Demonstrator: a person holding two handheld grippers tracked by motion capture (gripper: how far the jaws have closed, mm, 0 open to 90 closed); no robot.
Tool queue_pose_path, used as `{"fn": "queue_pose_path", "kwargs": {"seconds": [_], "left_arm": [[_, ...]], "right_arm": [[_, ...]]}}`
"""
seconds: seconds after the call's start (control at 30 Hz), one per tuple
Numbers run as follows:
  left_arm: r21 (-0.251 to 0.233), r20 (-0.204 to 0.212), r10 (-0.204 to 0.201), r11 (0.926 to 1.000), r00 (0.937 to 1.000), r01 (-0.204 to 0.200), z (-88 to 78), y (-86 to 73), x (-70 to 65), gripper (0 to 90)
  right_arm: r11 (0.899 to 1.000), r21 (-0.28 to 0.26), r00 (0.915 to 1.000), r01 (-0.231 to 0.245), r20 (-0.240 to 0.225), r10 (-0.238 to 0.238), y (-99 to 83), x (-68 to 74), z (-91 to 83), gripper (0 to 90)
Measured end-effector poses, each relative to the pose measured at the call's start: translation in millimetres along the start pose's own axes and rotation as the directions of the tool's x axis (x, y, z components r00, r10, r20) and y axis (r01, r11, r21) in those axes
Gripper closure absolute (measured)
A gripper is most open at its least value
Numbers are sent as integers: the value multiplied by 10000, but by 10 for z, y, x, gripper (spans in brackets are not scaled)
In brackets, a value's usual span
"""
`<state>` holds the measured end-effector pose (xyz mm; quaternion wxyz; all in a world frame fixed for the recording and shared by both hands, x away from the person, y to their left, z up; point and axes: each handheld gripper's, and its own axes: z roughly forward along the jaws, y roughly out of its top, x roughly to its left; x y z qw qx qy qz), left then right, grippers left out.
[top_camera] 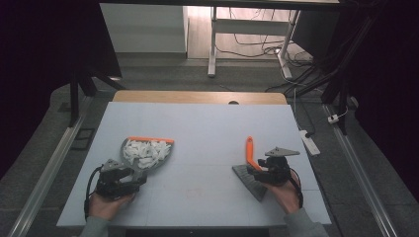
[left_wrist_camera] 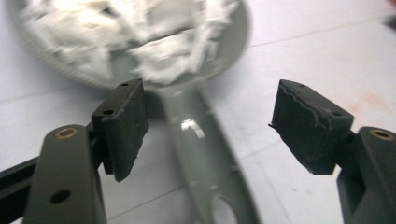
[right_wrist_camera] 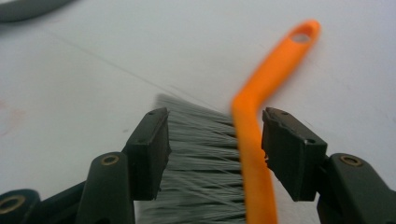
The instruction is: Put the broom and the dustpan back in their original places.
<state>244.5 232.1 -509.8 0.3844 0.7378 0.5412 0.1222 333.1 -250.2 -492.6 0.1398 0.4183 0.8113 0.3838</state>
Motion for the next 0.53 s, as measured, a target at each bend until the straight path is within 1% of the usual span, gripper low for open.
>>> {"fn": "queue_pose_path", "kwargs": {"seconds": [0.07,0.13,0.2,0.27,0.43,0.53], "left_arm": [[-23,317,217,9998,9993,-217,-5,1,-6,283],[-25,538,410,9992,9977,-410,-7,1,-6,284],[-28,731,592,9982,9956,-592,-5,1,-3,289],[-50,856,677,9977,9940,-675,-3,-2,-6,292],[-58,952,758,9971,9926,-756,-3,-1,-2,294],[-31,993,768,9970,9921,-769,-1,0,0,295]], "right_arm": [[9983,-269,9975,521,-456,-533,-19,28,-53,446],[9946,-367,9940,973,-471,-989,-38,46,-84,447],[9913,-391,9903,1255,-544,-1275,-55,42,-100,447],[9880,-380,9876,1499,-411,-1514,-74,31,-114,447],[9852,-517,9850,1634,-471,-1658,-128,-24,-157,447],[9829,-644,9832,1723,-506,-1756,-132,-19,-171,447]]}}
